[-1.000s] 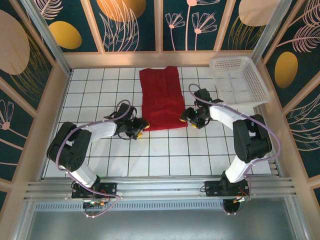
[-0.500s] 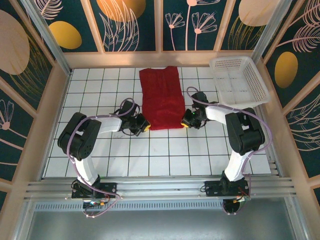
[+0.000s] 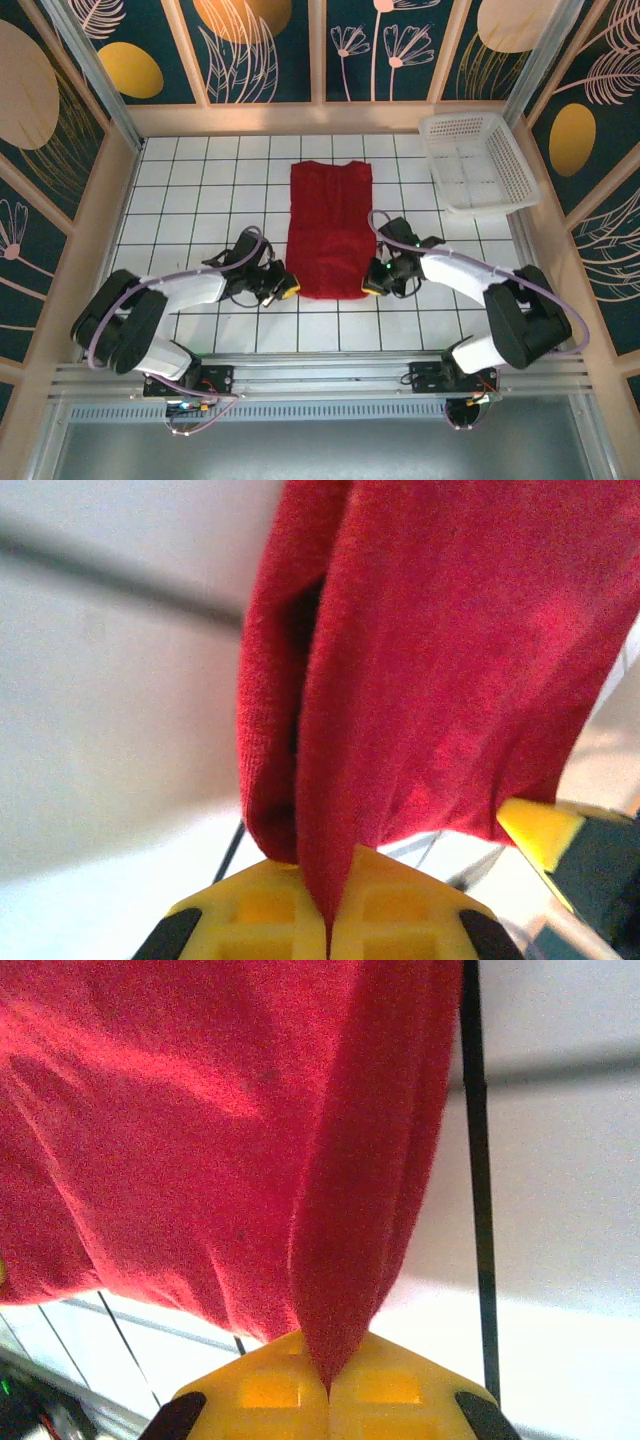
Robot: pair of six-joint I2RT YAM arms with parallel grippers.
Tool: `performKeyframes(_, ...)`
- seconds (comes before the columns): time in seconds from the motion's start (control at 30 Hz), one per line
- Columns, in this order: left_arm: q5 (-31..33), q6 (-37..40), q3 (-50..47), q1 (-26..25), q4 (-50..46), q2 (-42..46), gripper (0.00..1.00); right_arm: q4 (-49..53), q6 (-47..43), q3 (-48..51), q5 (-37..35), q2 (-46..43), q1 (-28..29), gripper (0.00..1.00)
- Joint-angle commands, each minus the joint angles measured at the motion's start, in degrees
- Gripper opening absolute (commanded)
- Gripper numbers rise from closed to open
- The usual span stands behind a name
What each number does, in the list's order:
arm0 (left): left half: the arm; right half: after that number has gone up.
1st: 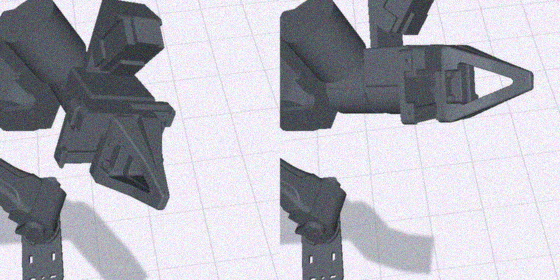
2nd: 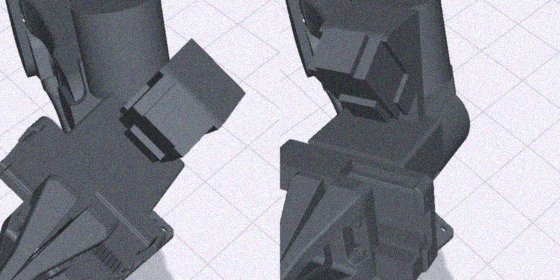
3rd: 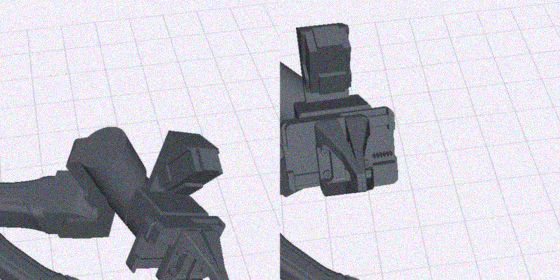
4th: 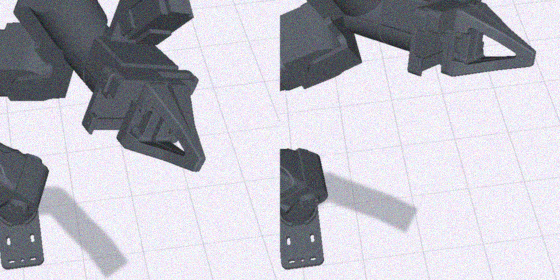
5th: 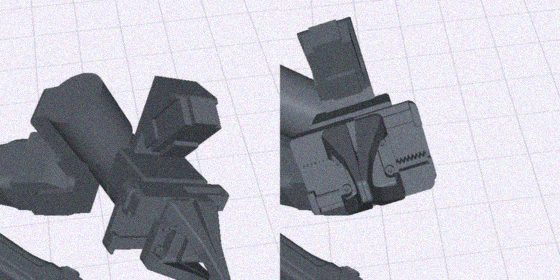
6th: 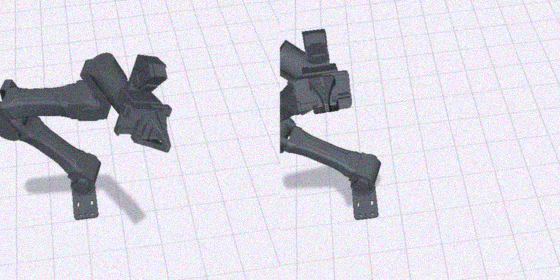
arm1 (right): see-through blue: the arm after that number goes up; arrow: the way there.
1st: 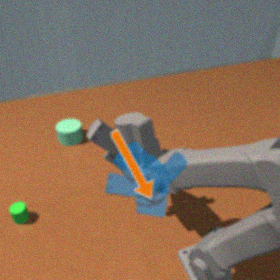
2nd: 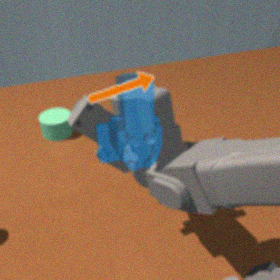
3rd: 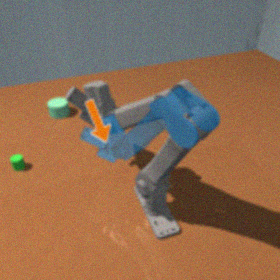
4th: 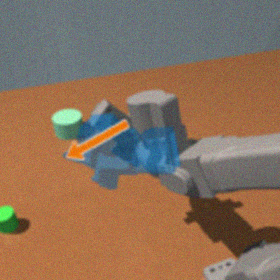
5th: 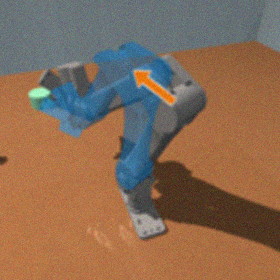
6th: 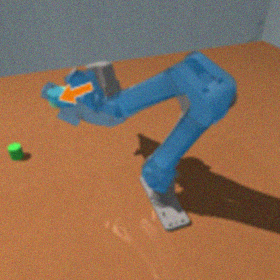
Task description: Fold and stack the t-shirts
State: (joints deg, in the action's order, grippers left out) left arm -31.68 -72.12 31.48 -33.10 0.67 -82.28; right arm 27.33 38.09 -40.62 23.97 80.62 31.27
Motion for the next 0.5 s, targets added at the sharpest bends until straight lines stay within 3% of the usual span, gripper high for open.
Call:
performKeyframes(0.0,-3.0,-0.3,-1.4,-0.1,-4.1,7.2,0.00,6.5,2.4,2.1,2.3,-6.3,1.7,0.00)
performKeyframes(0.2,2.0,-5.2,5.0,0.1,-2.8,13.7,0.00,13.5,3.6,-8.9,-1.4,-9.8,-2.3,0.00)
performKeyframes(0.47,7.4,-6.5,21.9,4.8,1.4,2.5,0.00,14.9,1.0,-29.8,-2.7,3.8,-10.7,0.00)
